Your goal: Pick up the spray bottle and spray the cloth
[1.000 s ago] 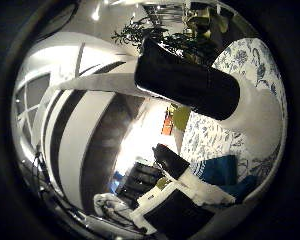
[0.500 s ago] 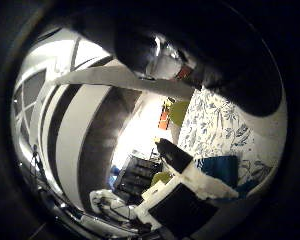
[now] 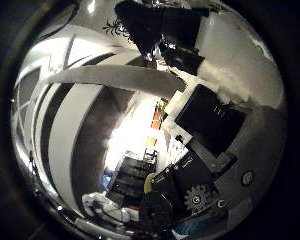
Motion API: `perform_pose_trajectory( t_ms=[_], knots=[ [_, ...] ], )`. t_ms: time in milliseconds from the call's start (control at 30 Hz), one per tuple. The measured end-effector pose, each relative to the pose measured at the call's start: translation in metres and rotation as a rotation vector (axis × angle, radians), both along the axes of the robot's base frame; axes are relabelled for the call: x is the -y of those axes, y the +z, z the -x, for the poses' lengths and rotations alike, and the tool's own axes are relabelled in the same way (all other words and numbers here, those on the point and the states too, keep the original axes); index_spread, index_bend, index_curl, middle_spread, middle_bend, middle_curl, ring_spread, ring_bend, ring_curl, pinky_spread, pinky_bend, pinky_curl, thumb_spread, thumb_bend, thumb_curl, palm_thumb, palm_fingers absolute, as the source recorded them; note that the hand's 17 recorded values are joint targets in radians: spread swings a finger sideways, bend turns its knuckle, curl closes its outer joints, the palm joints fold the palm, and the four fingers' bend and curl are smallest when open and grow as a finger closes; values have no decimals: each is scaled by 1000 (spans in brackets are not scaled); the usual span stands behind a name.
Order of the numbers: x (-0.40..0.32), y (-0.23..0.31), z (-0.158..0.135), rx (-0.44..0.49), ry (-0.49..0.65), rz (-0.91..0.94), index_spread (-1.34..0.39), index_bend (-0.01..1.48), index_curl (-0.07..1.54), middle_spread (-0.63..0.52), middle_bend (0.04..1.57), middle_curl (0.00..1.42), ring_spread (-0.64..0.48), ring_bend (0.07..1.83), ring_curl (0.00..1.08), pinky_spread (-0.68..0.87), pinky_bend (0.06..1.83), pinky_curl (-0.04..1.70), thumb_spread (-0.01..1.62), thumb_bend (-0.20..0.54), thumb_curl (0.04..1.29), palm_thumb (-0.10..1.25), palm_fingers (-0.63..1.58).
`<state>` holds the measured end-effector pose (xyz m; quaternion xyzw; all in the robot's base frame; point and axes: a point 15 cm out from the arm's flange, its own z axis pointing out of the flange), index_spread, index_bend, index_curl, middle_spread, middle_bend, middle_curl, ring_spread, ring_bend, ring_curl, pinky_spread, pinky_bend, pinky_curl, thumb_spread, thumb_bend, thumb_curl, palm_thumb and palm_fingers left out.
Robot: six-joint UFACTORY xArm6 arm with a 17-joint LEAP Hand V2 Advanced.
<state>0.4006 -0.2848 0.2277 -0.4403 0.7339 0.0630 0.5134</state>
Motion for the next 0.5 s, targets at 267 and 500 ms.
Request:
perform_pose_trajectory(
  t_ms=[267,500],
  knots=[
    [-30,-5,7,8,57,-85,-223,1087,741,-91,1250,670,-165,1388,602,-215,1271,694,855,-9,598,1061,1241],
    [-27,7,21,34,62,-133,-203,1147,742,-72,1322,641,-156,1443,603,-174,1254,843,812,-14,694,1099,1191]
  ],
)
